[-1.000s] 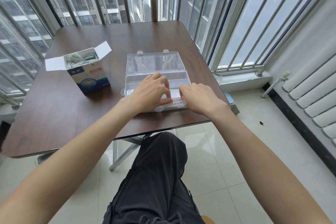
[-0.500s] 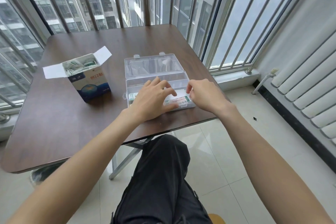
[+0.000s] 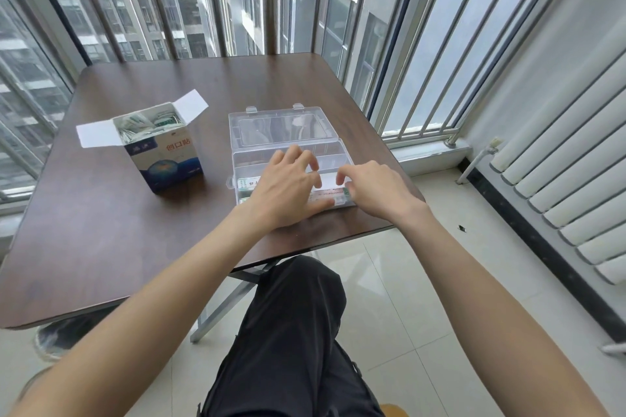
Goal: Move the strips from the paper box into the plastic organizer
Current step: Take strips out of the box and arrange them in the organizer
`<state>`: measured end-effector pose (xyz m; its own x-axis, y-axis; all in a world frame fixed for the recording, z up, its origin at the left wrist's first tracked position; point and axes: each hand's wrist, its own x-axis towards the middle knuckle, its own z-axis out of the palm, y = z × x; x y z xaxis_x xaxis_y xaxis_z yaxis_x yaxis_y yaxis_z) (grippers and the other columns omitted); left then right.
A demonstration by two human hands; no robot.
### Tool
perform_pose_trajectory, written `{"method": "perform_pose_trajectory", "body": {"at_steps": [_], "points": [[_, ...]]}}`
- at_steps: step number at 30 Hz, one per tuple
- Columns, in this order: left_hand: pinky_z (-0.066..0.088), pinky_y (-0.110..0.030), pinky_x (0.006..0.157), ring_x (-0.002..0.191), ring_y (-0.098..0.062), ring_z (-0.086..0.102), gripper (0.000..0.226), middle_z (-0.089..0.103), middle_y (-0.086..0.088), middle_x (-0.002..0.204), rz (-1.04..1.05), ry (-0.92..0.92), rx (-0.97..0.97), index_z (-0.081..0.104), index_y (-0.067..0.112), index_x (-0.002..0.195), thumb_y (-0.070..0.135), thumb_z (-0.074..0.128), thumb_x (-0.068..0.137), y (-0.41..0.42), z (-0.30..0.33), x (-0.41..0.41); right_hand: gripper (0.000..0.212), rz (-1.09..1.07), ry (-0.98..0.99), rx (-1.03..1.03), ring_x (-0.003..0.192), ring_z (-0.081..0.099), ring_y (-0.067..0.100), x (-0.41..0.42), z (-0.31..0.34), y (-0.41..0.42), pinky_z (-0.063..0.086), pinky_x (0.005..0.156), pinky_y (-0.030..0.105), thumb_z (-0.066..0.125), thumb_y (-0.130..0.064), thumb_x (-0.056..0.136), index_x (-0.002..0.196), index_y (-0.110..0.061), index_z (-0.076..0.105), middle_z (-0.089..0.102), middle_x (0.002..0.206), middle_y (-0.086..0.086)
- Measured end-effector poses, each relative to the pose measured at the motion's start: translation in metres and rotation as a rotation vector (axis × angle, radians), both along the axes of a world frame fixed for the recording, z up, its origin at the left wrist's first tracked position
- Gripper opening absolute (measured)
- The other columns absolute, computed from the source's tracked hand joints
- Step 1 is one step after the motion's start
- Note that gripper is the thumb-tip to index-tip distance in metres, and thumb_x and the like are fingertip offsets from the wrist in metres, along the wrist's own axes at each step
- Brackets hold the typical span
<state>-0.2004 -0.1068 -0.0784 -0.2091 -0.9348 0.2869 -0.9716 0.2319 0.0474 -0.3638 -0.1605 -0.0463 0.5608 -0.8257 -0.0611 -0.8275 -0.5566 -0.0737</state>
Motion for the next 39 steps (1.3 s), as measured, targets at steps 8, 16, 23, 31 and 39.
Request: {"method": "perform_pose_trajectory", "body": {"at_steps": [8,16,23,31,39], "points": [[0.022,-0.033,0.094,0.119,-0.019,0.033,0.055,0.047,0.006,0.131,0.054,-0.038,0.092,0.071,0.023,0.1,0.066,0.04,0.086,0.001,-0.003,-0.002,0.027,-0.016,-0.048,0.028,0.101,0.057,0.036,-0.001,0.001,0.002,0.039,0.073,0.035,0.041,-0.017,0.096,0.114,-0.022,0.059,0.062,0.112,0.013],[0.029,-0.033,0.089,0.109,-0.019,0.044,0.065,0.058,0.006,0.117,0.055,0.082,0.032,0.071,0.025,0.096,0.075,0.033,0.078,0.003,-0.005,0.003,0.022,-0.061,-0.127,0.012,0.097,0.059,0.034,-0.002,0.006,0.003,0.043,0.073,0.033,0.048,-0.015,0.09,0.1,-0.018,0.067,0.067,0.104,0.01],[0.033,-0.036,0.093,0.113,-0.02,0.044,0.057,0.058,0.008,0.12,-0.047,0.105,0.028,0.069,0.039,0.104,0.067,0.025,0.082,0.004,-0.004,0.014,0.032,-0.025,-0.22,-0.062,0.099,0.061,0.029,-0.008,0.01,0.005,0.049,0.08,0.035,0.043,-0.013,0.089,0.102,-0.026,0.07,0.07,0.105,0.001],[0.03,-0.037,0.095,0.123,-0.021,0.042,0.047,0.056,0.008,0.129,-0.106,0.115,0.06,0.072,0.038,0.099,0.065,0.036,0.084,0.004,-0.013,0.015,0.033,-0.001,-0.18,0.016,0.101,0.061,0.028,-0.015,-0.006,0.004,0.048,0.083,0.036,0.042,-0.017,0.09,0.106,-0.031,0.067,0.069,0.111,-0.002],[0.045,-0.039,0.09,0.108,-0.018,0.054,0.028,0.064,0.005,0.113,-0.063,0.319,-0.217,0.071,0.025,0.093,0.044,0.052,0.089,0.043,0.028,0.054,0.026,0.127,-0.647,0.09,0.079,0.057,-0.006,0.011,0.02,0.009,0.044,0.079,0.011,0.051,-0.009,0.089,0.097,-0.023,0.071,0.071,0.093,-0.013]]}}
